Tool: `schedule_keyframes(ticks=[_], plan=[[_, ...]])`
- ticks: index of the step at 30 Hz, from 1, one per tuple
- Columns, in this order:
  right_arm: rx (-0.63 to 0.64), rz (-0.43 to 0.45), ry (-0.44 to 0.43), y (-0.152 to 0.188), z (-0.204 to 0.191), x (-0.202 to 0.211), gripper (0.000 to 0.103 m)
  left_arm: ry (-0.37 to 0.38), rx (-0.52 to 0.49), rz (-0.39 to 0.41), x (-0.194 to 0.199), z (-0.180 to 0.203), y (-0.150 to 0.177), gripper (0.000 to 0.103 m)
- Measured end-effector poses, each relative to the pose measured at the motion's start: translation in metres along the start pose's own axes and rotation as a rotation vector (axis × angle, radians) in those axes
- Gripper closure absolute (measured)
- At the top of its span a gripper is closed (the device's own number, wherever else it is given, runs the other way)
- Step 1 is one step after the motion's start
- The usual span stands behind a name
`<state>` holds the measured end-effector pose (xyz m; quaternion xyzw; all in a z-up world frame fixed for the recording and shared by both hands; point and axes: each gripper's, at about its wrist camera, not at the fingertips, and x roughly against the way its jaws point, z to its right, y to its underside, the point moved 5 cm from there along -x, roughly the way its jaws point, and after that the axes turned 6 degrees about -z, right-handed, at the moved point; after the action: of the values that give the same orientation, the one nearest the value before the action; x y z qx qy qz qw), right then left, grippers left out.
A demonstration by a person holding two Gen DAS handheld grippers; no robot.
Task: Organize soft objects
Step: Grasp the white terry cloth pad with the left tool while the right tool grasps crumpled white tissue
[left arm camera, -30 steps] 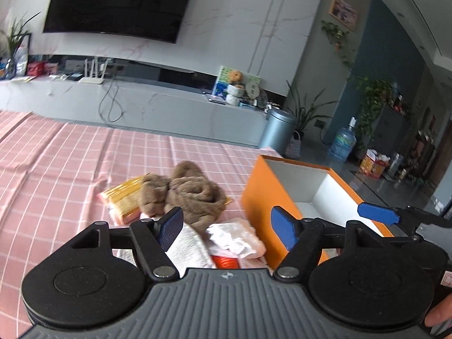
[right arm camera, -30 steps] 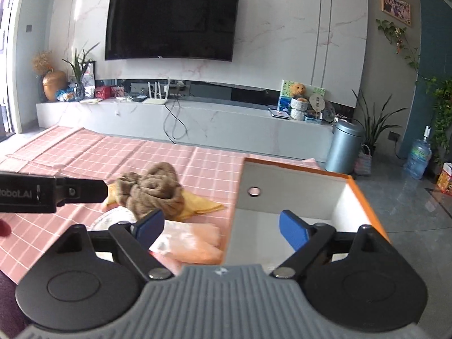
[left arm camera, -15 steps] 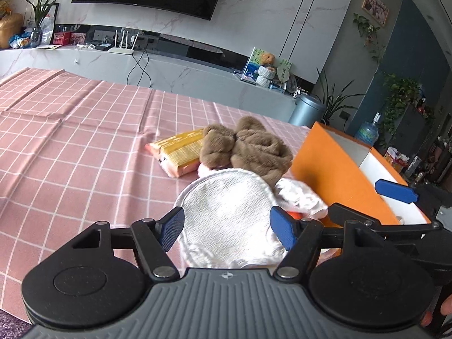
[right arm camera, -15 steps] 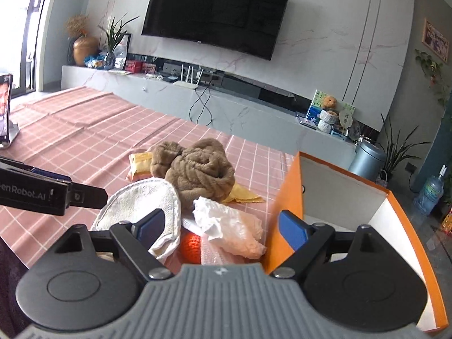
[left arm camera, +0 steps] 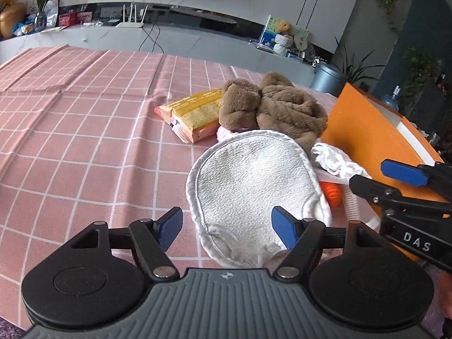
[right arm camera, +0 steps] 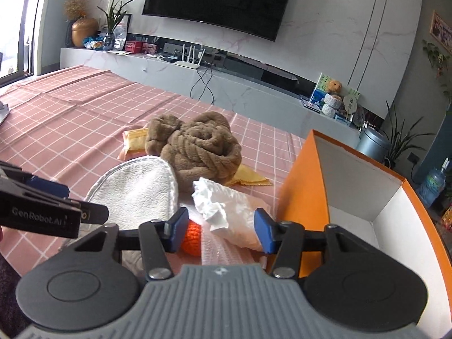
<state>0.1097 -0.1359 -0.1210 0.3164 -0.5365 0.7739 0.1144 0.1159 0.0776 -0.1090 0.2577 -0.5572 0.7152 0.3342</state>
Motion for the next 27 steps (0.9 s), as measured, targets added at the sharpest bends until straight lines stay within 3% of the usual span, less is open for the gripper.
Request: schedule_keyframes(ticks=[4, 9, 12, 13, 17, 22, 25, 27], plan=[[0.003, 0.020, 0.011, -0.004, 0.000, -0.002, 0.059, -0.030, -0.006, 0.000, -0.012, 0.000, -0.003, 0.016], [0.149, 0.050, -0.014, 0.000, -0.025, -0.001, 0.080, -0.012, 0.003, -0.022, -0.020, -0.001, -0.004, 0.015], [0.128, 0.014, -0.019, 0.003, -0.024, -0.010, 0.081, -0.027, -0.033, -0.025, -0.023, 0.006, -0.003, 0.016], [0.126, 0.010, -0.021, 0.003, -0.024, -0.011, 0.081, -0.040, -0.057, -0.025, -0.025, 0.010, -0.003, 0.021], [0.133, 0.011, -0.027, 0.003, -0.024, -0.012, 0.080, -0.121, -0.188, -0.019, -0.030, 0.027, 0.004, 0.026], [0.126, 0.023, -0.029, 0.002, -0.024, -0.010, 0.080, -0.107, -0.208, -0.003, -0.027, 0.030, 0.004, 0.068], [0.119, 0.040, -0.028, -0.001, -0.023, -0.004, 0.078, -0.091, -0.213, -0.004, -0.025, 0.033, 0.005, 0.081], [0.110, 0.054, -0.025, -0.003, -0.020, 0.000, 0.074, -0.078, -0.187, -0.005, -0.024, 0.031, 0.004, 0.084]])
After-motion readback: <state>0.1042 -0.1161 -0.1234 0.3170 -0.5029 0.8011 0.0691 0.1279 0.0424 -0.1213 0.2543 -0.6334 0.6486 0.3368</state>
